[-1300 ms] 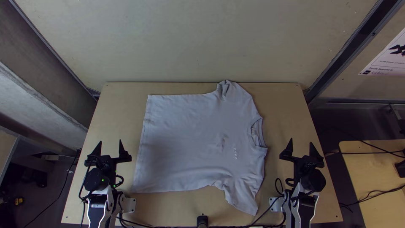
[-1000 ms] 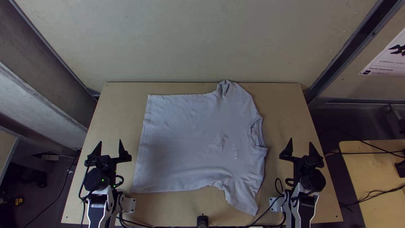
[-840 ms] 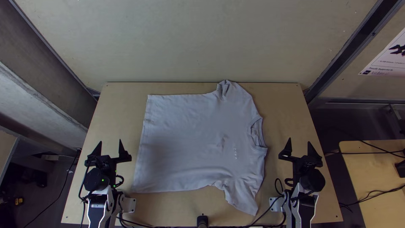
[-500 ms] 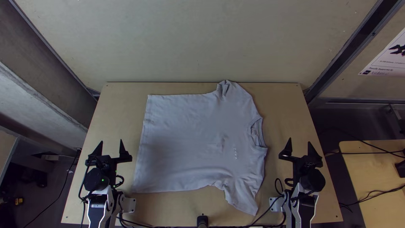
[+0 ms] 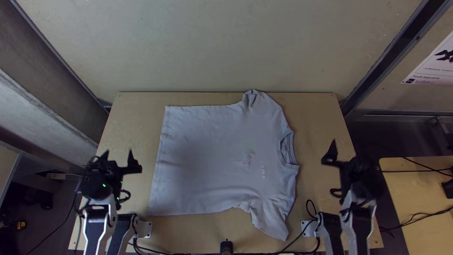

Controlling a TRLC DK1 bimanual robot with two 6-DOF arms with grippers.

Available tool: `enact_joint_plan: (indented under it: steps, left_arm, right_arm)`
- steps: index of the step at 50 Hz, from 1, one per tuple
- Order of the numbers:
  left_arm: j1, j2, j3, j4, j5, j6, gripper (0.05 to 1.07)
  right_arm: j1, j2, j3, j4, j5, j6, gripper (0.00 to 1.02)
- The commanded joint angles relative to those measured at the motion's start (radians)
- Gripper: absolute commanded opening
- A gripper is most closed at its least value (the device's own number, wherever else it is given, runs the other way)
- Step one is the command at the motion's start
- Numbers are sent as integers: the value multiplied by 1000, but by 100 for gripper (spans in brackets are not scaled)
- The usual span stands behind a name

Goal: Fold the t-shirt

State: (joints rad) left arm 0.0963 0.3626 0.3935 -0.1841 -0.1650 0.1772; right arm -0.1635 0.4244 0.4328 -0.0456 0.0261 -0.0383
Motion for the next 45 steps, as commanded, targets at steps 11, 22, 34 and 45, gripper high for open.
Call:
enact_joint_plan:
  steps: [11, 22, 34, 45]
  left_arm:
    - [11, 438, 512, 14, 39, -2, 102]
    - [-6, 708, 788, 15, 38, -5, 102]
    - [-44, 1013, 1085, -109, 65, -35, 102]
    - [-46, 1323, 1432, -387, 99, -170, 102]
  right_arm:
    - [78, 484, 531, 3, -6, -26, 98]
    - [124, 780, 845, -27, 14, -25, 98]
    - [159, 1079, 1179, -172, 26, -14, 98]
    - [190, 1255, 1314, -255, 26, -9, 98]
